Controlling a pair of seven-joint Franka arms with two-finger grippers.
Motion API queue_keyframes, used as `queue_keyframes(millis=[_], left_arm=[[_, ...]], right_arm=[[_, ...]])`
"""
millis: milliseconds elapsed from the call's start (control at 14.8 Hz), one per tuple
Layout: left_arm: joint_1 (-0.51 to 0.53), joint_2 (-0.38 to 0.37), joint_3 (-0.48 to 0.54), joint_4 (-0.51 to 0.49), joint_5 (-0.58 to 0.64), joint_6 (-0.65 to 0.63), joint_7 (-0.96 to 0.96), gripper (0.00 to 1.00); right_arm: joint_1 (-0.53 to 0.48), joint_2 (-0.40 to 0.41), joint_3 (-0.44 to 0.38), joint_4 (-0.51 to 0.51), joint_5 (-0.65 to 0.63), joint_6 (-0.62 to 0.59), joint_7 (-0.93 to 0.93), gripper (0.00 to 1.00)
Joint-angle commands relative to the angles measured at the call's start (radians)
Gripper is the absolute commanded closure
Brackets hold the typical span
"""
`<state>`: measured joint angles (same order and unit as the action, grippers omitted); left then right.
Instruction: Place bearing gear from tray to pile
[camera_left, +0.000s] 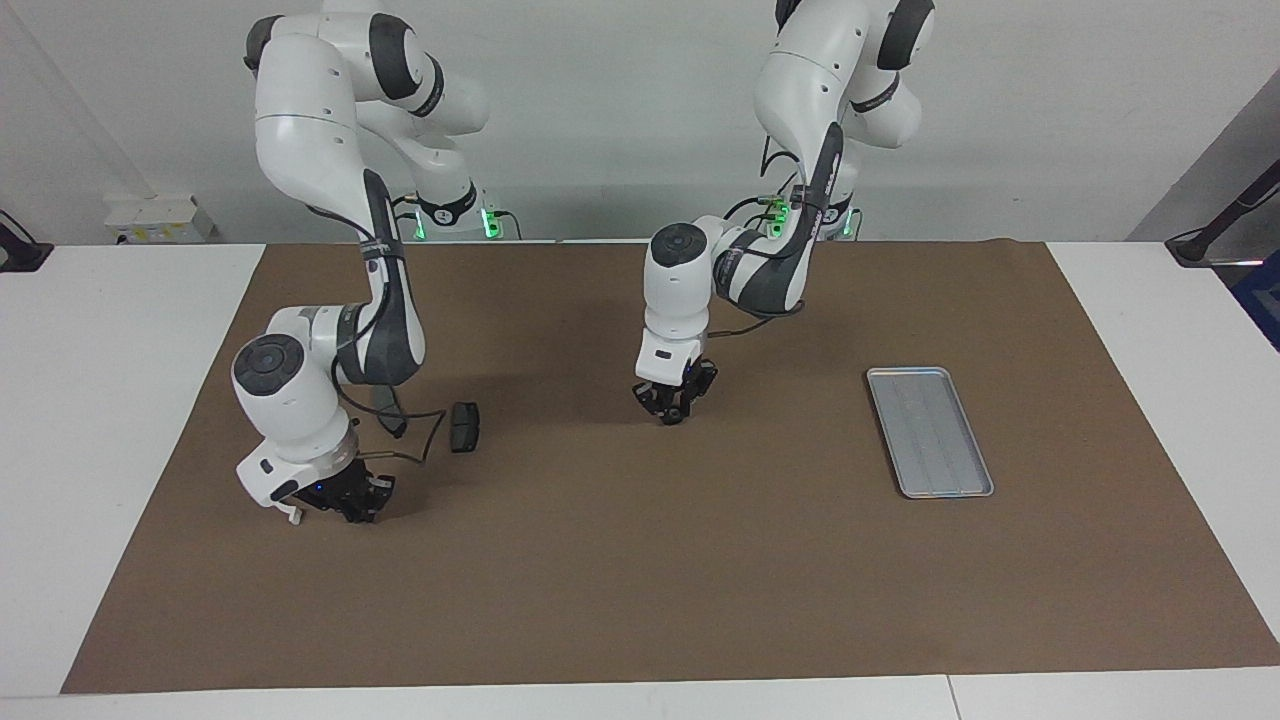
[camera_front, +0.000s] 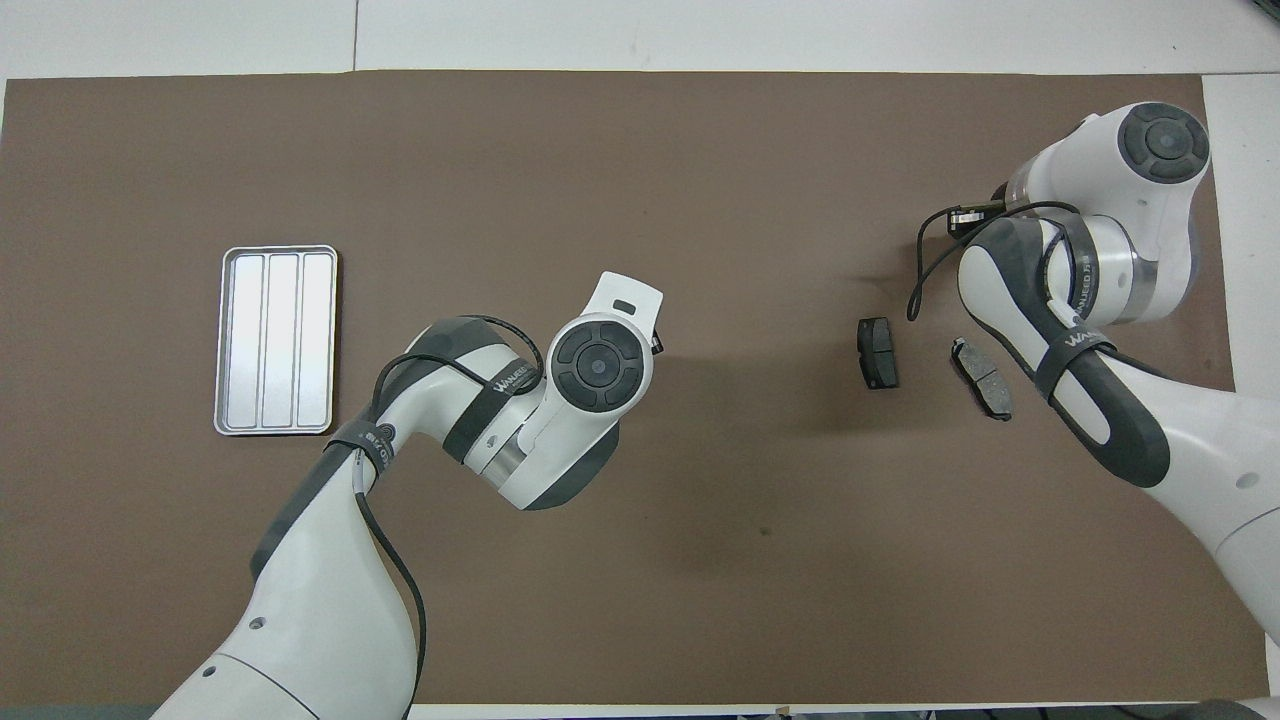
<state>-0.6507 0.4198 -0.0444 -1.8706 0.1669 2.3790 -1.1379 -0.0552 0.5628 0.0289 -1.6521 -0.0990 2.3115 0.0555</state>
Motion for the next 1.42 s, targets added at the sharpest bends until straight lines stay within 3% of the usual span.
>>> queue_keyframes(millis=[0,68,203,271,338,406,474,1015,1218,1353], left_arm=[[-0.021,-0.018,0.018,-0.041,0.028,0.042,-0.025,1.0],[-0.02,-0.019,0.02,-0.042,0.028,0.042,-0.025,1.0],[-0.02,-0.019,0.02,-0.044,0.028,0.042,-0.025,1.0],[-0.017,-0.019,0.02,-0.044,0.028,0.051,-0.023,1.0],[-0.009,-0.018,0.018,-0.044,0.028,0.055,-0.02,0.62],[-0.007,-0.018,0.018,-0.042,0.028,0.055,-0.016,0.13],[-0.004,-0.018,0.018,-0.033,0.028,0.042,-0.014,0.0],[0.071,-0.032,0.021,0.074,0.028,0.0,0.029,0.0],[0.114,-0.102,0.024,0.085,0.028,-0.038,0.105,0.0],[0.172,-0.195,0.02,0.084,0.025,-0.148,0.24,0.0]], right_arm=[[-0.011,-0.003,0.013,-0.032,0.012,0.039,-0.009,1.0],[-0.008,-0.003,0.013,-0.032,0.012,0.037,-0.006,0.86],[-0.005,-0.003,0.013,-0.031,0.012,0.034,0.004,0.29],[-0.003,-0.004,0.013,-0.029,0.012,0.032,0.009,0.1],[-0.002,-0.004,0.013,-0.029,0.012,0.029,0.01,0.0],[-0.002,-0.006,0.013,-0.029,0.012,0.025,0.009,0.0],[0.0,-0.009,0.013,-0.028,0.01,0.02,0.01,0.0],[0.031,-0.069,0.013,-0.015,0.009,-0.067,0.014,0.0],[0.075,-0.118,0.013,0.015,0.009,-0.179,0.096,0.0],[0.121,-0.148,0.013,0.032,0.009,-0.253,0.199,0.0]])
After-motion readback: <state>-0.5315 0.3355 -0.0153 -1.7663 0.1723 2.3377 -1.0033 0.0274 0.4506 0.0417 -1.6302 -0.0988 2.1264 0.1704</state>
